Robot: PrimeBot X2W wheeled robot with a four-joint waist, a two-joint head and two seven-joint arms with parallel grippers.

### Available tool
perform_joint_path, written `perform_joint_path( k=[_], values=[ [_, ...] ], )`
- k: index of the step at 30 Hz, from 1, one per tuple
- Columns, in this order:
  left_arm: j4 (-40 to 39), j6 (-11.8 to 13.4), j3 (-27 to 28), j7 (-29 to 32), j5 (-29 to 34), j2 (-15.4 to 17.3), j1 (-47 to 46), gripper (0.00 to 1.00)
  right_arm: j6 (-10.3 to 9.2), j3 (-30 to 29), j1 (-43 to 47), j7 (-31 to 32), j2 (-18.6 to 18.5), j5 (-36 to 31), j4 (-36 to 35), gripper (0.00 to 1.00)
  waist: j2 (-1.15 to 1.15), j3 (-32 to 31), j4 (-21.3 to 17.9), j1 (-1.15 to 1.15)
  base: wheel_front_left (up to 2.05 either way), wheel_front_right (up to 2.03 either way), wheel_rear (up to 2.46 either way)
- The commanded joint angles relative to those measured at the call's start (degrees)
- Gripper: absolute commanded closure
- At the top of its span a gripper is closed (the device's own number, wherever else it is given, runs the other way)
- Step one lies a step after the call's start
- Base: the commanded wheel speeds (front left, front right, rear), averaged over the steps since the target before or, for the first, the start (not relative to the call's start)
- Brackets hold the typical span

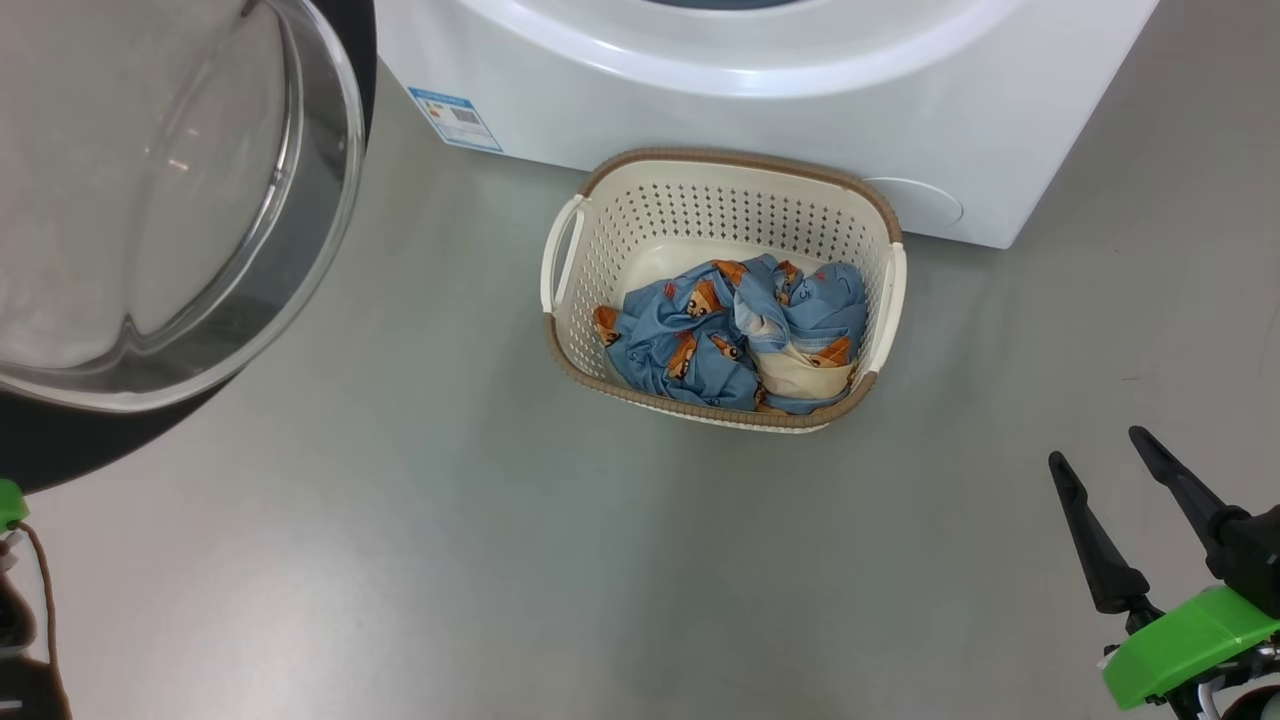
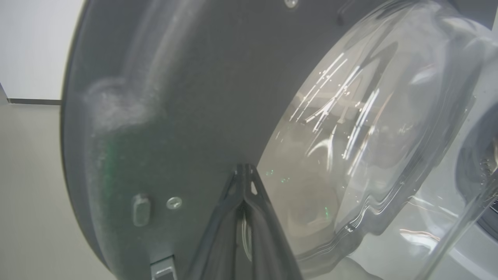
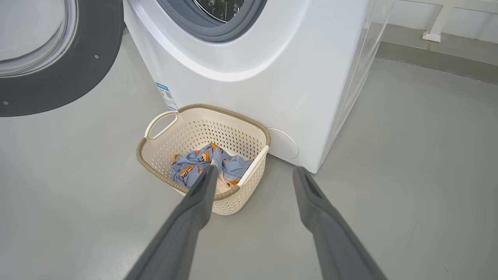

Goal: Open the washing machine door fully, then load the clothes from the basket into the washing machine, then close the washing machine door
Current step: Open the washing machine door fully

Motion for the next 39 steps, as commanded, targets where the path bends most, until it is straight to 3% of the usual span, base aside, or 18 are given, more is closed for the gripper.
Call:
perform_joint_path(
  k=[1,11,18,28,39],
  values=[
    [-0.8,-0.1,2.1,-0.3,1.0,3.9,-1.0,1.0,0.1,0.9,0.6,0.0,-0.8,-0.4,-1.7,0.0,0.0,-0.2,0.0,0.0,0.0,0.0,0.0],
    [-0.1,-2.8,3.8,-0.3,3.7,4.2,1.7,1.0,0.1,3.2,-0.9,-2.0,1.7,-0.2,1.0,0.0,0.0,-3.9,-1.5,0.0,0.0,0.0,0.0],
    [-1.9,-4.3,1.7,-0.3,6.1,3.4,5.1,1.0,0.1,4.5,-2.0,-4.9,4.5,0.0,5.2,0.0,0.0,-8.3,-3.6,0.0,0.0,0.0,0.0],
    [-5.7,-5.0,-7.0,-0.3,10.7,0.2,12.5,1.0,0.1,5.7,-3.0,-9.2,8.3,0.2,12.2,0.0,0.0,-16.1,-8.2,0.0,0.0,0.0,0.0],
    [-7.4,-5.1,-16.0,-0.1,11.2,-1.9,21.1,1.0,0.1,6.0,-2.8,-11.3,10.9,0.2,16.6,0.0,0.0,-23.0,-14.3,0.0,0.0,0.0,0.0]
  ],
)
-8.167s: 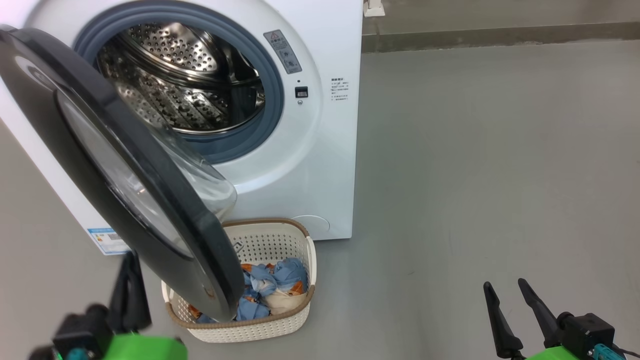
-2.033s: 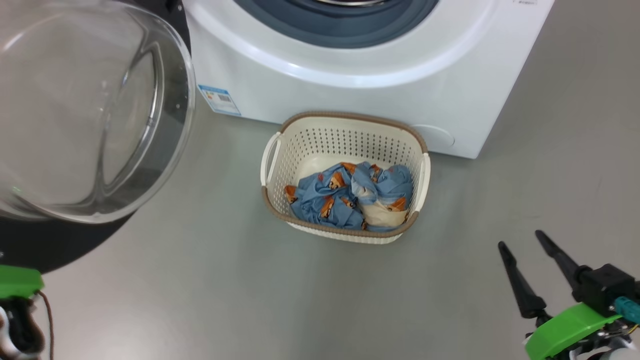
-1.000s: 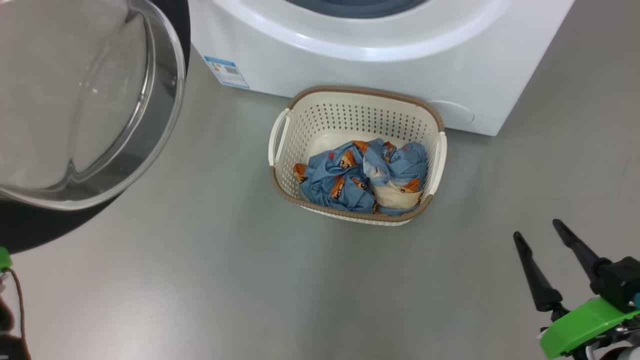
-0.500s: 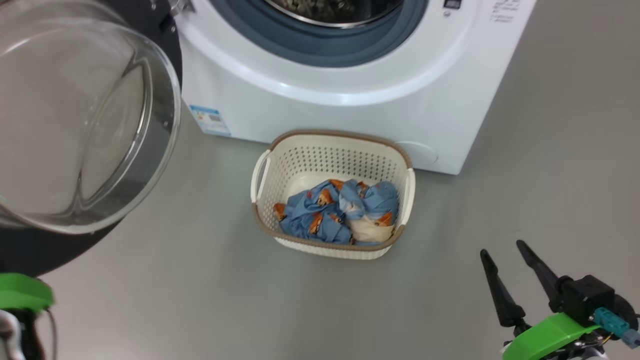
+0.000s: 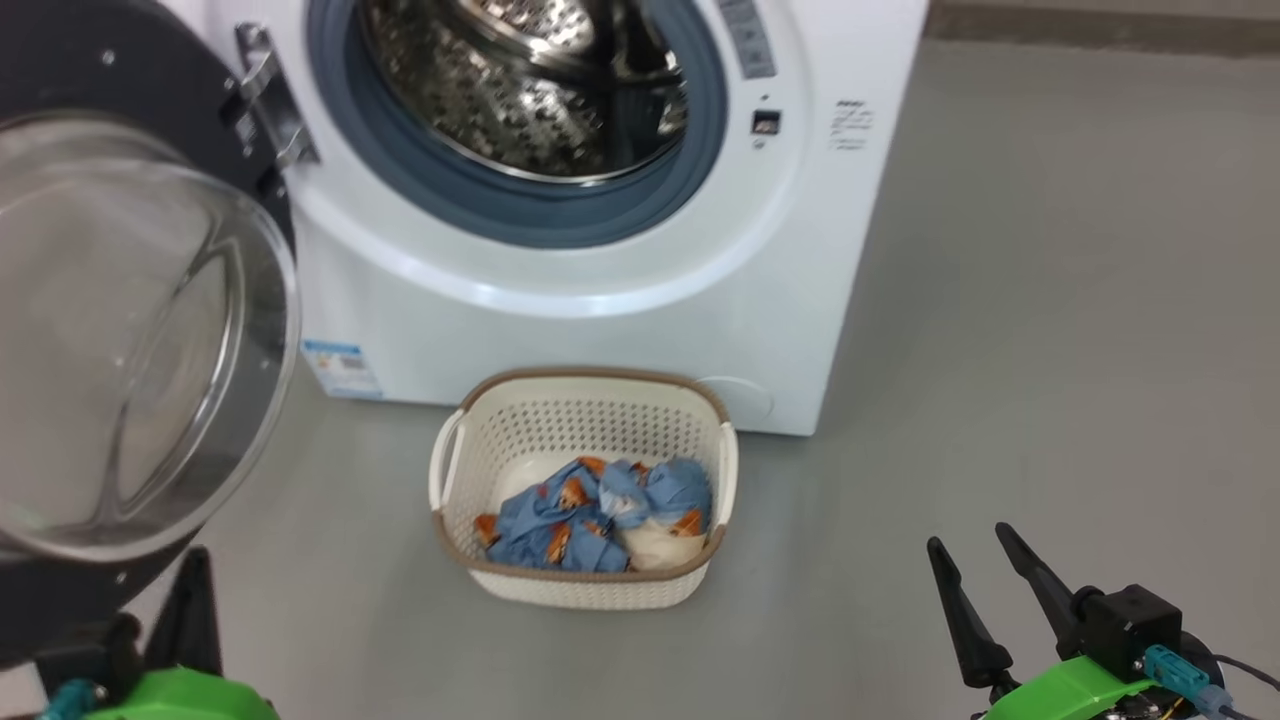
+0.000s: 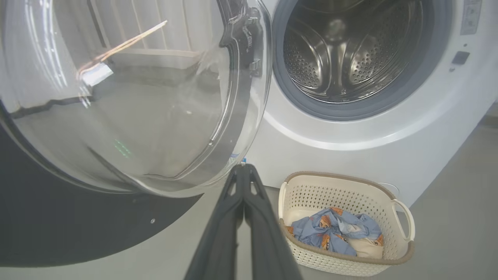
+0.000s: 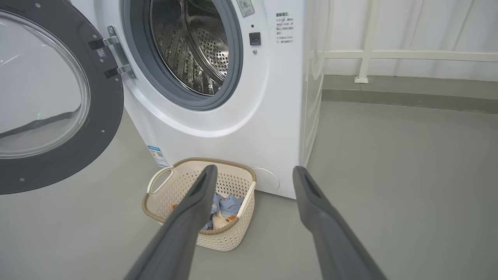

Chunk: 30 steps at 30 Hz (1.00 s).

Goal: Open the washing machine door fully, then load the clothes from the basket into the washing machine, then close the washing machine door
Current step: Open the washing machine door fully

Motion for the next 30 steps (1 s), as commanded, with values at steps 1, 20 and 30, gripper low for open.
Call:
perform_joint_path(
  k=[1,20,30],
  values=[
    [-1.8,-0.1,1.4,-0.1,0.7,1.5,-0.2,1.0,0.09,1.5,-1.3,-0.8,-0.2,0.1,-1.1,0.0,0.0,-3.8,-3.9,0.0,0.0,0.0,0.0],
    [-10.3,2.7,-8.9,0.5,-7.1,-1.5,9.1,1.0,0.09,0.9,-0.7,-1.7,0.8,0.1,-0.5,0.0,0.0,-5.1,-11.9,0.0,0.0,0.0,0.0],
    [-11.6,6.2,-12.6,-0.2,-10.4,-1.5,8.6,0.0,0.09,0.3,-1.1,-1.9,0.9,0.0,-0.4,0.0,0.0,-4.4,-12.8,0.0,0.0,0.0,0.0]
  ],
)
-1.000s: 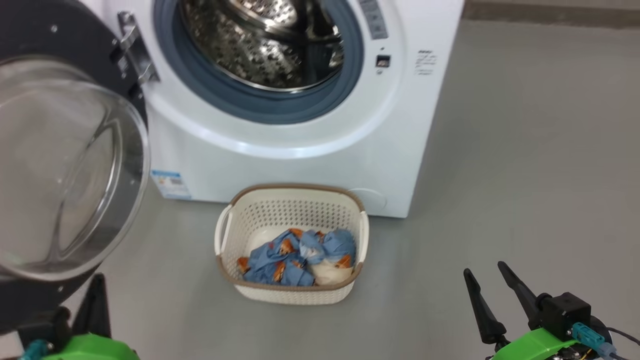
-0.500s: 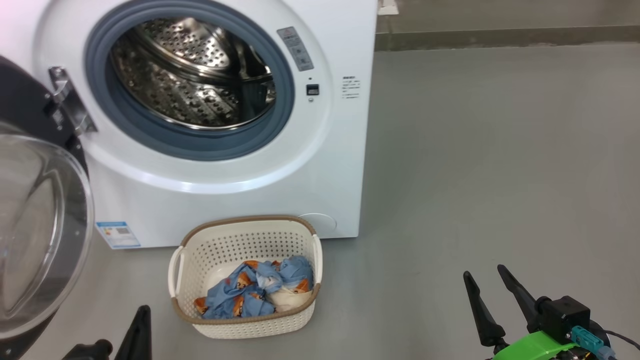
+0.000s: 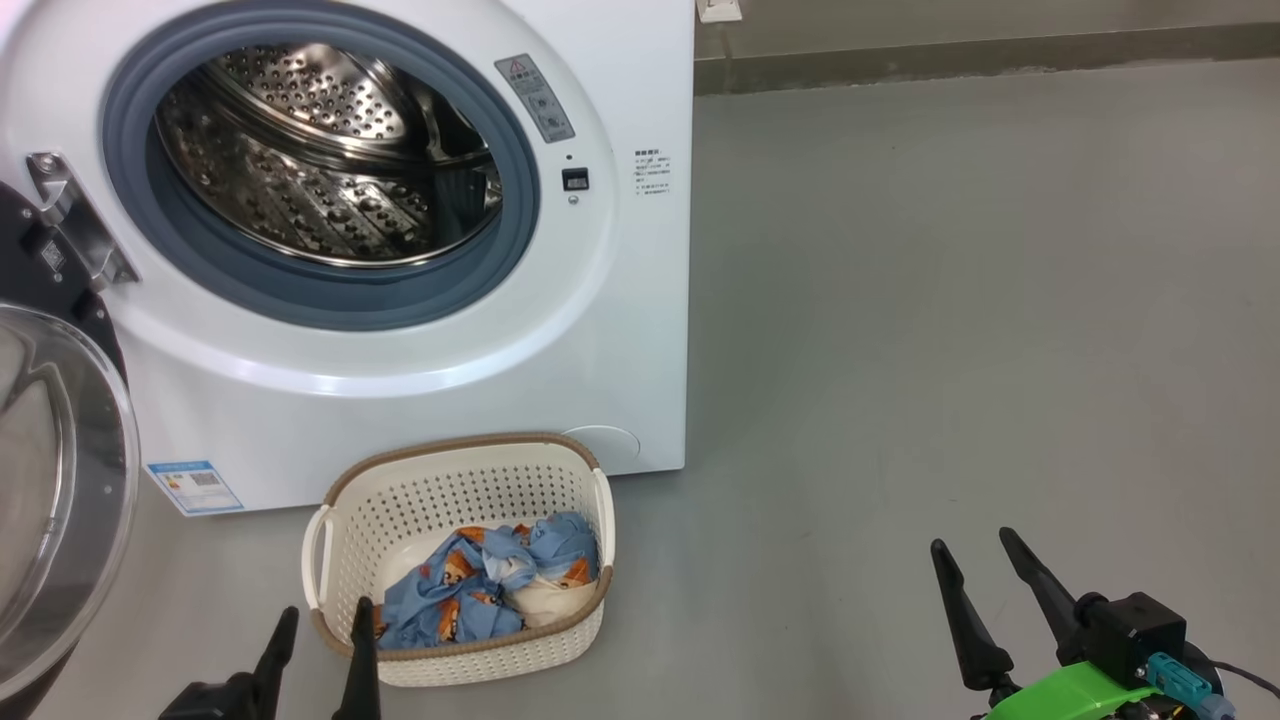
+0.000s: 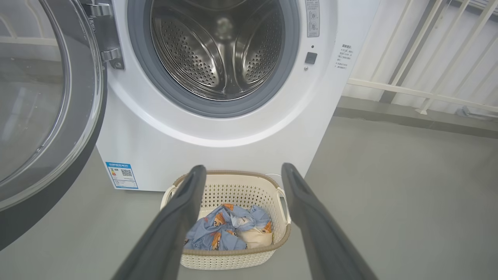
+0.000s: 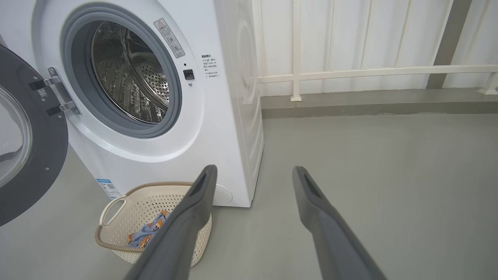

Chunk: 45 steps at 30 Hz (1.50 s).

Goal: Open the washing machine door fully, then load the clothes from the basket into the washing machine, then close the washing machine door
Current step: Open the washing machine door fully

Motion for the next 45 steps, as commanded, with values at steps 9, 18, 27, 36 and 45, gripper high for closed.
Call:
perform_joint_path(
  k=[9,18,27,36,45],
  values=[
    [-2.0,1.0,0.8,-0.8,-1.2,0.6,-2.2,0.0,0.09,0.9,-1.4,-0.7,0.4,-0.1,-0.9,0.0,0.0,0.1,0.6,0.0,0.0,0.0,0.0],
    [-2.8,1.1,0.6,-0.9,-2.0,0.6,-1.9,0.0,0.09,1.0,-1.6,-0.7,0.4,0.0,-0.8,0.0,0.0,0.0,0.9,0.0,0.0,0.0,0.0],
    [-3.2,1.2,0.6,-0.9,-2.2,0.6,-1.6,0.0,0.09,1.2,-1.4,-0.7,-0.1,-0.2,-0.7,0.0,0.0,0.1,1.1,0.0,0.0,0.0,0.0],
    [-3.3,1.7,0.7,-0.9,-2.3,0.6,-1.6,0.0,0.09,1.2,-1.5,-0.8,-0.1,-0.3,-0.9,0.0,0.0,0.3,1.1,0.0,0.0,0.0,0.0],
    [-3.0,1.2,0.6,-0.9,-1.9,0.6,-1.8,0.0,0.09,1.3,-1.6,-0.8,-0.1,-0.2,-0.7,0.0,0.0,0.4,1.1,0.0,0.0,0.0,0.0]
  ],
)
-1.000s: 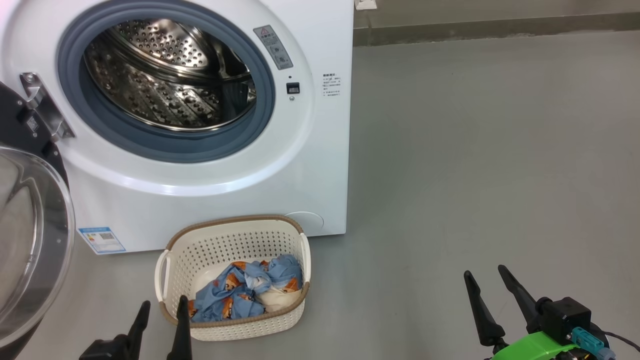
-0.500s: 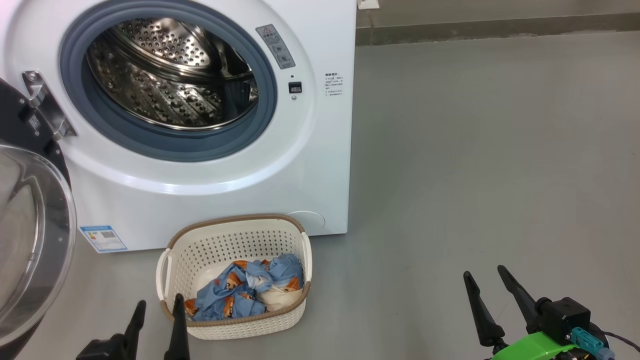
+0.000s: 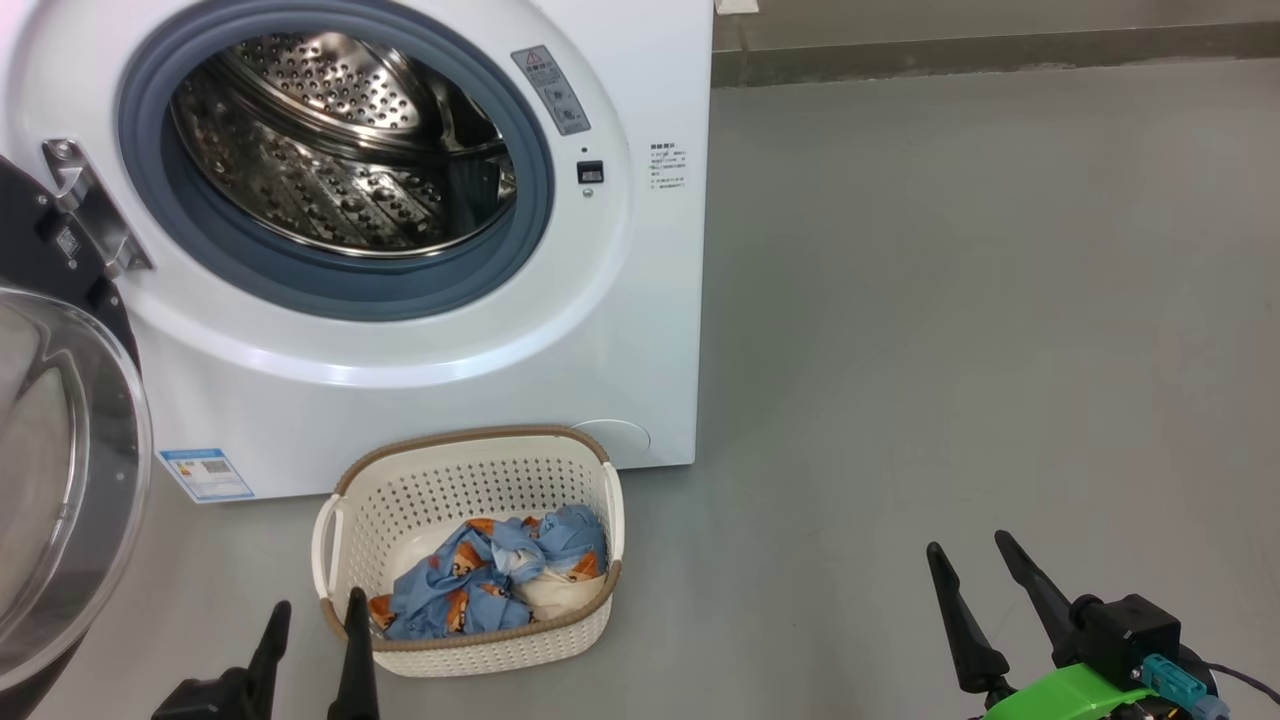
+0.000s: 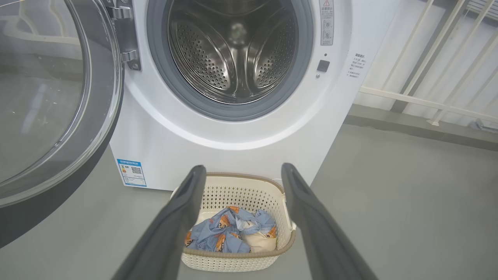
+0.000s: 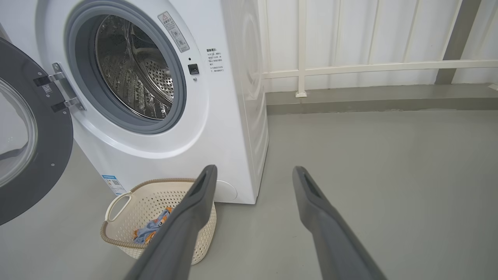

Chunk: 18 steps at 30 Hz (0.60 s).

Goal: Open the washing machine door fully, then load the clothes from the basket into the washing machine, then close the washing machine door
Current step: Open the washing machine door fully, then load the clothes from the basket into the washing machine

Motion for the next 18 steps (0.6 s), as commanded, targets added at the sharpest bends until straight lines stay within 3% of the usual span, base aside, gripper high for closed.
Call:
perform_joint_path(
  k=[1,13,18],
  values=[
    [-1.3,-0.1,1.7,-0.8,0.1,0.6,-1.8,0.0,0.09,1.4,-1.6,-0.7,-0.6,-0.2,-1.2,0.0,0.0,0.0,0.1,0.0,0.0,0.0,0.0],
    [-0.7,-0.3,2.0,-0.8,0.1,0.6,-2.2,0.0,0.09,1.5,-1.7,-0.8,-0.6,-0.1,-1.0,0.0,0.0,0.1,0.4,0.0,0.0,0.0,0.0],
    [0.0,-1.2,2.1,-0.8,-2.6,0.6,-2.2,0.0,0.09,1.9,-1.7,-0.8,-0.7,0.1,-0.6,0.0,0.0,0.0,0.4,0.0,0.04,-0.04,0.0]
  ],
)
